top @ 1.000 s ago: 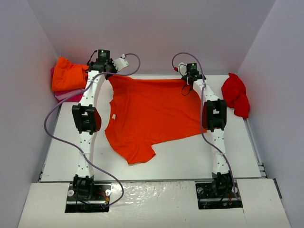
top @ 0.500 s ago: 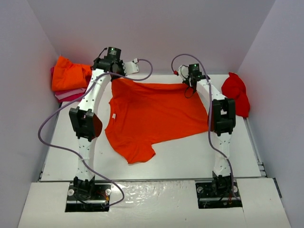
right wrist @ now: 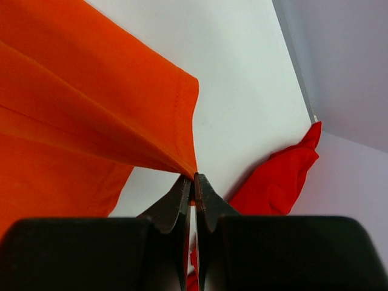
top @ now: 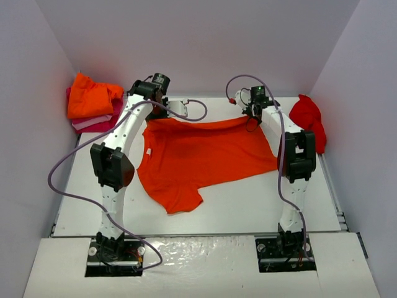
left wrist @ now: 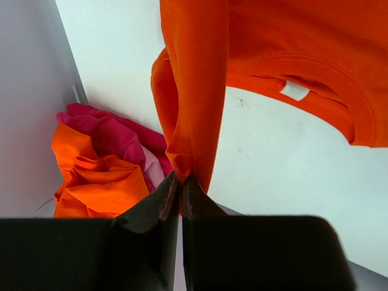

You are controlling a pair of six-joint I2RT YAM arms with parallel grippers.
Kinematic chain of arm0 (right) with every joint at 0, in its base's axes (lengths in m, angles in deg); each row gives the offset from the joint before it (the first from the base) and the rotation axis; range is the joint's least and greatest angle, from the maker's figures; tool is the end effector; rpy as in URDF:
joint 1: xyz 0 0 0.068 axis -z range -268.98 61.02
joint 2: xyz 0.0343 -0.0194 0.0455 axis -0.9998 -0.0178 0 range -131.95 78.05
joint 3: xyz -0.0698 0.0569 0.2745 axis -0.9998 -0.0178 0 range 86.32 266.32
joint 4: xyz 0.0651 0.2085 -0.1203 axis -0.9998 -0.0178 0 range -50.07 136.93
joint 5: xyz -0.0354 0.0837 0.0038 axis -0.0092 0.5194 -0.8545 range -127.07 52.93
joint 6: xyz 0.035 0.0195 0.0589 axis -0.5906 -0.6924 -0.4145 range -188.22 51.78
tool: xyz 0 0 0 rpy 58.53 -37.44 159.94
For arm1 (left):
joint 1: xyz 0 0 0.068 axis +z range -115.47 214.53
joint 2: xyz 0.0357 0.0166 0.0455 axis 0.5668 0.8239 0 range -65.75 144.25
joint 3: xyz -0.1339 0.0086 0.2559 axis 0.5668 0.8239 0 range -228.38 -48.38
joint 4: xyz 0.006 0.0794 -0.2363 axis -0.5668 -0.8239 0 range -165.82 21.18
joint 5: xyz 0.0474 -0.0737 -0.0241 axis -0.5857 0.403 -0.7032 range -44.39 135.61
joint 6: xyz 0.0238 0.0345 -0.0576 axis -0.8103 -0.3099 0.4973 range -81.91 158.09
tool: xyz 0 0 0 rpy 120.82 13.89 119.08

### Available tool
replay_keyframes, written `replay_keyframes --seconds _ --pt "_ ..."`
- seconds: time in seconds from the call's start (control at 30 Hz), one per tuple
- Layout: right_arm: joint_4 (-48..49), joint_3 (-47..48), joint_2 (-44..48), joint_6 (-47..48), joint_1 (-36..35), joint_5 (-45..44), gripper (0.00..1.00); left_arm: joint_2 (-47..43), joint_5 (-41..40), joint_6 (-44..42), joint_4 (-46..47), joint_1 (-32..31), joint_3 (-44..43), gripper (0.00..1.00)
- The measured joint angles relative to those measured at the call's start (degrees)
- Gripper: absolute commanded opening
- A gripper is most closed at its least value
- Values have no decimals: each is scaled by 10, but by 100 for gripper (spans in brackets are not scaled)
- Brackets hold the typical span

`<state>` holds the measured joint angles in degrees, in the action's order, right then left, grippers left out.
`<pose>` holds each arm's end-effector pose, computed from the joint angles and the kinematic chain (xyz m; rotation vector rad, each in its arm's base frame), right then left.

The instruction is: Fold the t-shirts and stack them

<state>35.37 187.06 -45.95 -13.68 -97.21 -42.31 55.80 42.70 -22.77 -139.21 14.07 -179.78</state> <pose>0.5178 0.0696 0.2341 -1.1158 1.9314 -0.5519 0.4231 -0.1545 0.3361 1.7196 2.0294 0.3048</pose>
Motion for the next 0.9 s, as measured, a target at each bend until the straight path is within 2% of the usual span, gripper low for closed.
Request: replay_keyframes --seconds 0.23,0.47,0.5,0.53,0.57,0.6,0.63,0.73,0.8,0.83,0.9 --pt "-23 -28 51 17 6 14 0 -44 -10 10 -29 -5 8 0" --pt "-93 -58 91 50 3 36 1 -65 -29 21 -50 -33 28 0" --pt "-104 -64 93 54 2 38 9 -65 -30 24 -52 -38 33 3" --pt "-116 -70 94 58 0 39 26 -66 -30 27 -52 -42 40 10" --pt "-128 -76 94 61 -2 41 34 -66 -29 30 -53 -47 46 19" --pt "-147 -81 94 65 -4 45 39 -65 -26 33 -54 -51 54 29" --pt "-169 -84 93 70 -6 49 38 -65 -23 37 -55 -54 60 40" --pt "-248 -84 84 84 -14 64 40 -65 -7 51 -60 -56 71 46" --pt "-288 -83 72 89 -17 73 45 -65 9 61 -61 -56 72 56" --pt "-303 -83 66 91 -17 79 50 -65 19 65 -61 -55 72 57" --pt "-325 -83 59 95 -14 91 47 -67 41 74 -59 -53 74 57"
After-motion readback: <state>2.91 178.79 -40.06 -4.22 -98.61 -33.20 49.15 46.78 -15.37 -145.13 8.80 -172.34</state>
